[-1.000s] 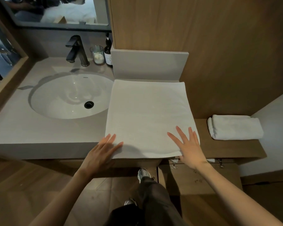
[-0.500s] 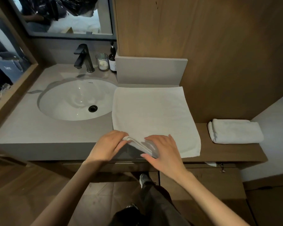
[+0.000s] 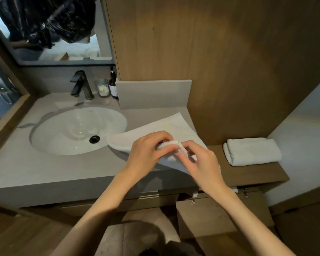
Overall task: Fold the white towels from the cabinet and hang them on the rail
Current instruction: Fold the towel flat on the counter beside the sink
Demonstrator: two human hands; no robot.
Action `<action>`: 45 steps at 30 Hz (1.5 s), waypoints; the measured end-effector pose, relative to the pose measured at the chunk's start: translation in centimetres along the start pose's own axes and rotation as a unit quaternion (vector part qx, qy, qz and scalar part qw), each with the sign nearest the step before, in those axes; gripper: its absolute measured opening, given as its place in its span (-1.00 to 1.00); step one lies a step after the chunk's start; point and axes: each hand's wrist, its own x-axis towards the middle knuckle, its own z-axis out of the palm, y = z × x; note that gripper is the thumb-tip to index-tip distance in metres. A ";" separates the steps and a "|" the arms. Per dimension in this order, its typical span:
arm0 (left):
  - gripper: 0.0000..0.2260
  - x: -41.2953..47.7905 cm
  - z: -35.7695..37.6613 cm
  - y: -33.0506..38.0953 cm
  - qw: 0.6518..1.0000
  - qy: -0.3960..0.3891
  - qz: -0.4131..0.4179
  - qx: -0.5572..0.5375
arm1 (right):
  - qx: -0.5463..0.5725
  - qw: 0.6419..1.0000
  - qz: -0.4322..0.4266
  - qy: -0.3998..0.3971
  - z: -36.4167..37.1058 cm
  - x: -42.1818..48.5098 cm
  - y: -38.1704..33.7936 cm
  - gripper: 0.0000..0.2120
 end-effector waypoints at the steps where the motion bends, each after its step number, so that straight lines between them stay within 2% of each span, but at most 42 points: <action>1: -0.81 0.5 0.1 0.2 1.000 -0.011 -0.006 -0.017 | 0.007 1.000 -0.012 0.014 -1.3 0.2 0.1 -0.74; 3: -0.82 1.1 0.6 0.0 0.999 -0.037 -0.014 -0.024 | 0.023 0.998 -0.027 0.047 -4.0 0.6 0.2 -0.82; 6: -0.81 1.5 1.8 -0.9 0.997 -0.067 -0.042 -0.014 | 0.060 0.993 -0.025 0.098 -8.3 0.8 0.6 -0.77; 8: -0.83 1.6 2.5 -1.5 0.996 -0.067 -0.065 0.003 | 0.077 0.988 -0.011 0.131 -11.0 0.6 1.3 -0.75; 10: -0.88 1.6 3.1 -1.8 0.994 -0.062 -0.090 0.014 | 0.091 0.983 0.005 0.159 -13.5 0.2 2.6 -0.82; 14: -0.76 0.6 5.0 -2.2 0.987 -0.101 -0.123 0.016 | 0.119 0.974 0.024 0.191 -17.8 -1.2 4.9 -0.87; 18: -0.46 -2.5 7.2 -2.8 0.971 -0.164 -0.174 0.022 | 0.143 0.969 0.035 0.198 -21.2 -2.8 6.8 -0.91; 20: -0.55 -4.5 7.7 -2.1 0.963 -0.181 -0.198 0.034 | 0.147 0.966 0.043 0.207 -22.7 -3.6 7.9 -0.91; 23: -0.67 -6.9 8.1 -0.3 0.962 -0.125 -0.241 0.023 | 0.139 0.966 0.055 0.212 -24.1 -4.7 9.5 -0.92; 26: -0.72 -8.0 8.1 1.6 0.954 -0.017 -0.300 0.000 | 0.143 0.963 0.095 0.205 -24.4 -5.5 11.2 -0.87; 30: -0.79 -8.2 7.1 3.8 0.900 0.153 -0.402 -0.067 | 0.180 0.950 0.183 0.180 -23.6 -5.8 13.2 -0.86; 33: -0.79 -8.5 5.7 4.0 0.883 0.228 -0.402 -0.081 | 0.172 0.952 0.217 0.130 -21.7 -5.6 14.5 -0.86; 35: -0.72 -9.2 4.7 3.7 0.883 0.252 -0.393 -0.048 | 0.149 0.958 0.232 0.074 -20.3 -5.4 15.5 -0.87; 37: -0.71 -9.9 3.5 2.9 0.880 0.266 -0.393 -0.006 | 0.124 0.964 0.235 0.010 -18.8 -5.0 16.5 -0.93; 39: -0.71 -10.0 2.3 2.2 0.877 0.276 -0.394 0.021 | 0.097 0.968 0.229 -0.029 -17.3 -4.3 16.9 -0.92; 42: -0.72 -9.3 0.7 1.0 0.870 0.278 -0.405 0.038 | 0.074 0.968 0.233 -0.048 -14.8 -2.5 16.8 -0.87; 45: -0.69 -7.9 -0.9 -1.6 0.863 0.280 -0.419 -0.032 | 0.141 0.954 0.264 -0.028 -12.3 0.3 16.1 -0.95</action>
